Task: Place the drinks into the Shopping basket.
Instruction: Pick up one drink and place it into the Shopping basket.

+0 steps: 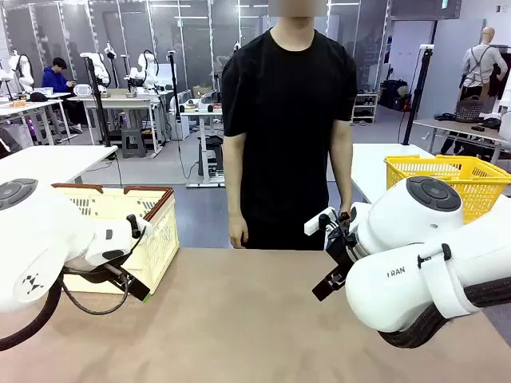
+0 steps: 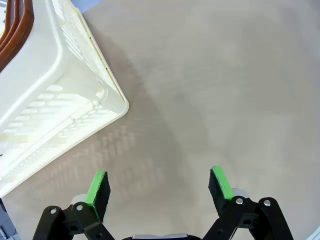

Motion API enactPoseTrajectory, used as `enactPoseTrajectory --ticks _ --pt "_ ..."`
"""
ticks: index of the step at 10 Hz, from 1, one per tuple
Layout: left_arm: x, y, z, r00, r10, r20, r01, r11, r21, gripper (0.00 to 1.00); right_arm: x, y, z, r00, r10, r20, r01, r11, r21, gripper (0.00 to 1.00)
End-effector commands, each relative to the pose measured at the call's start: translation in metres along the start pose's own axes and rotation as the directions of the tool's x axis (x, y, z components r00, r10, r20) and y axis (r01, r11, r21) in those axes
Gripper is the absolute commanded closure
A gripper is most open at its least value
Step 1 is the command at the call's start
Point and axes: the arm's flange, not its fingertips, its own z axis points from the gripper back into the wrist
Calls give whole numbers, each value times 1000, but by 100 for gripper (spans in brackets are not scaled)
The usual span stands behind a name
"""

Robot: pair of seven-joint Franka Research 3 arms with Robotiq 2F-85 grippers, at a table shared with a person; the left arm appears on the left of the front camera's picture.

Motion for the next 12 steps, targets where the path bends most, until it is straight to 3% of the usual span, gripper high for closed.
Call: enactPoseTrajectory --ticks 1,12 --pt "0 0 0 1000 -1 0 1 1000 0 0 0 0 0 1000 0 0 0 1000 0 0" --pt "0 0 0 1000 -1 0 1 1000 0 0 0 0 0 1000 0 0 0 1000 0 0"
